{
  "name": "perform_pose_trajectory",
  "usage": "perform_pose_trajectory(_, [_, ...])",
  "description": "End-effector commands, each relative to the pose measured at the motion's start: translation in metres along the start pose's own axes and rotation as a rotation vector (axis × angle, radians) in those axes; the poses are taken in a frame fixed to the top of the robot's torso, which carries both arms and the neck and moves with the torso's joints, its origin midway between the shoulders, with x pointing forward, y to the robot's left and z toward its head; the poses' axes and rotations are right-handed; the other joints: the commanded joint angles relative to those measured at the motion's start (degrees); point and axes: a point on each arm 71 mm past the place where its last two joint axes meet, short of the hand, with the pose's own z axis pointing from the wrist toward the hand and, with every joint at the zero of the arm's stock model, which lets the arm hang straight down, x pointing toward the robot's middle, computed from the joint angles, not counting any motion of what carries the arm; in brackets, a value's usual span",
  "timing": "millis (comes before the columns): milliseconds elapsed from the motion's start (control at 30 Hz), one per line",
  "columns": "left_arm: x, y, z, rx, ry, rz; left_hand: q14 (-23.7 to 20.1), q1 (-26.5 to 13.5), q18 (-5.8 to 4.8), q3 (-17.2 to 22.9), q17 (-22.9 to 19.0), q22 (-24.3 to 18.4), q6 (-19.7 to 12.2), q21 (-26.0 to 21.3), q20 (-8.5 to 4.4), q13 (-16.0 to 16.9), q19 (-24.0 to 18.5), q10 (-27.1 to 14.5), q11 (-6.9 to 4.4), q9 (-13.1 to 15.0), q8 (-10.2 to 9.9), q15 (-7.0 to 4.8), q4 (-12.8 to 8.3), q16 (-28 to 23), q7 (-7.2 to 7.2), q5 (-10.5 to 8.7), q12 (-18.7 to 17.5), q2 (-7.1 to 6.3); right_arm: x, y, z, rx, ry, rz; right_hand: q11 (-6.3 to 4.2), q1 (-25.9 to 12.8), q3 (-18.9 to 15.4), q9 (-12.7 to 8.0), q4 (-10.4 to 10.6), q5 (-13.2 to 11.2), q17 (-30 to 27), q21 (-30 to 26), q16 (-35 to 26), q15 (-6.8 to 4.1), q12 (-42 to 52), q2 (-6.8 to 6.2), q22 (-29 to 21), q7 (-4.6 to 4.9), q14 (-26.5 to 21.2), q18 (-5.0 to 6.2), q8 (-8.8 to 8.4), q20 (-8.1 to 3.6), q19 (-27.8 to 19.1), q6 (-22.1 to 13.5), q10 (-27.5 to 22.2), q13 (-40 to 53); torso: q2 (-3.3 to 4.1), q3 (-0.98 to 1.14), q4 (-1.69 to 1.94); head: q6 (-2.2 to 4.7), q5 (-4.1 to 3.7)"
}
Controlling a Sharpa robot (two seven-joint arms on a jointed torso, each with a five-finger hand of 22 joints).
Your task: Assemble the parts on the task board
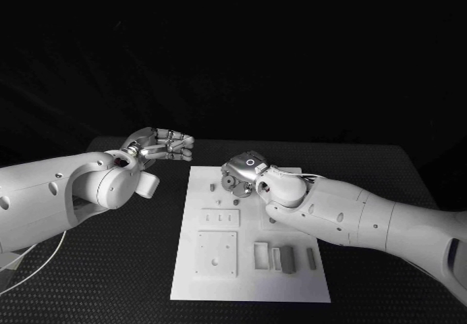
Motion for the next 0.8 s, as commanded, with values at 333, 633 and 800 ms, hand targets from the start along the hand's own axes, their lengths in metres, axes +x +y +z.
perform_pose_trajectory(333, [0.0015,-0.0019,-0.0005,0.013,0.015,-0.003,0.2,-0.2,0.74,-0.3,0.1,-0.1,-0.2,-0.4,0.22,-0.1,0.3,-0.1,0.26,-0.1,-0.3,0.16,-0.1,-0.2,0.33,-0.26,-0.3,0.02,0.0068,-0.0088,-0.0050,0.013,0.035,-0.022,0.01,0.3,0.3,0.0,0.2,0.1,-0.1,-0.2,0.0,-0.25,-0.3,-0.24,0.5,2.31,0.0,4.38,0.15,-0.15,0.3,1.9,0.4,-0.1,-0.01,0.05,-0.11,-0.27,0.11])
perform_pose_trajectory(633, [0.0004,-0.0016,0.0003,0.013,0.012,-0.001,0.2,-0.2,0.74,-0.3,0.1,-0.1,-0.2,-0.4,0.22,-0.1,0.4,-0.1,0.26,-0.1,-0.3,0.16,-0.1,-0.3,0.33,-0.26,-0.3,0.04,0.0075,-0.0097,-0.0082,0.014,0.029,0.003,0.13,0.1,0.1,-0.1,0.3,0.1,-0.1,-0.3,-0.1,-0.15,-0.4,-0.71,0.5,2.45,0.0,4.38,-0.23,-0.13,0.4,1.4,0.3,-0.1,0.03,0.08,-0.15,-0.31,0.15])
perform_pose_trajectory(800, [0.0006,-0.0017,0.0004,0.014,0.012,-0.001,0.2,-0.1,0.75,-0.3,0.1,-0.1,-0.2,-0.4,0.22,-0.1,0.4,-0.1,0.25,-0.1,-0.3,0.16,-0.1,-0.3,0.33,-0.26,-0.3,0.05,0.0083,-0.0101,-0.0086,0.013,0.033,0.021,0.69,-0.6,0.1,-0.7,0.5,0.1,-0.1,-0.5,-0.1,0.36,-0.5,-1.67,0.4,3.04,0.0,4.38,-1.45,-0.13,0.5,-0.5,0.2,-0.1,0.03,0.04,-0.13,-0.33,0.11])
